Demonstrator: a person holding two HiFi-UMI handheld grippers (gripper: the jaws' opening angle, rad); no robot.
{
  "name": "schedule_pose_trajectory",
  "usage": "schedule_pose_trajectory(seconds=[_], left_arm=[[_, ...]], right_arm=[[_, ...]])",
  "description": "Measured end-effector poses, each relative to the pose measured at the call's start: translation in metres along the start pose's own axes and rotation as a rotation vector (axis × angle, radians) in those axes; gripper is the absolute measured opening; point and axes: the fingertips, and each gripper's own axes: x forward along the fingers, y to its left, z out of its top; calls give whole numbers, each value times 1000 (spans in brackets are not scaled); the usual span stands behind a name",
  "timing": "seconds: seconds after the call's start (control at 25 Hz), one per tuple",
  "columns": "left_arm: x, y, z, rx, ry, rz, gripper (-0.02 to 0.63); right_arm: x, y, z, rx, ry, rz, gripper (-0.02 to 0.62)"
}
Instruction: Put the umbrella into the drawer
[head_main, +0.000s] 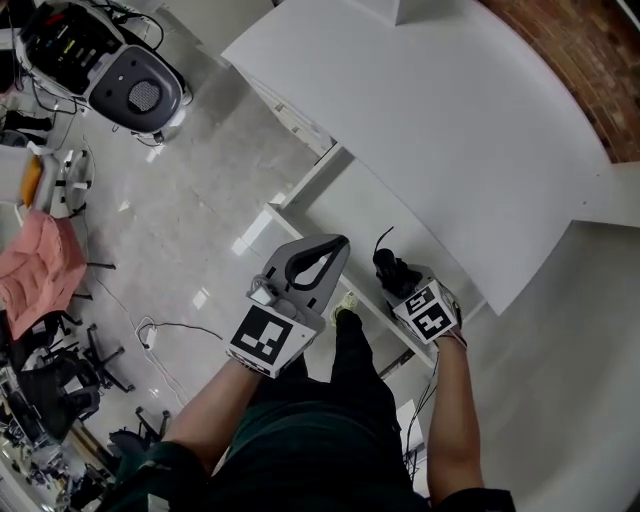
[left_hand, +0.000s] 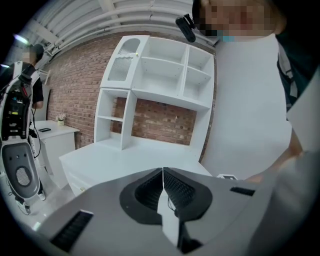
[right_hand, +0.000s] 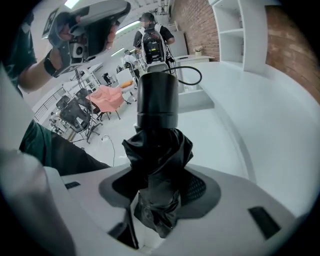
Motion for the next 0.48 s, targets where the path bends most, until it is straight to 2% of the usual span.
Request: schedule_pose_trajectory(seconds=[0.48], left_arm=[[4, 6, -18, -33, 8, 30, 9]], right_arm=[[72, -16, 13, 32, 120, 57, 199]])
